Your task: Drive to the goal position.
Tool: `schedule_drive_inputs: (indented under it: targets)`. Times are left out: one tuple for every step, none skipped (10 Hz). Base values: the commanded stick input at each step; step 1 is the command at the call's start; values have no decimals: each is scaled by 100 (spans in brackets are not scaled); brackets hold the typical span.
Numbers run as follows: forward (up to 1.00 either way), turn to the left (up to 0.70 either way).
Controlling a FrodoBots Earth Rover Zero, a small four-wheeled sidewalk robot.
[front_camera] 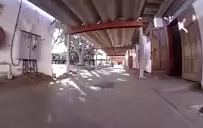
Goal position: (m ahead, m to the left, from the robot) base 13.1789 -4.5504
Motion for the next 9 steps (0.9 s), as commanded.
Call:
schedule_drive_inputs:
  targets:
    - [50, 0]
    - [50, 0]
    - [50, 0]
    - [50, 0]
    - [50, 0]
    - [50, 0]
    - [50, 0]
    - [50, 0]
    - [50, 0]
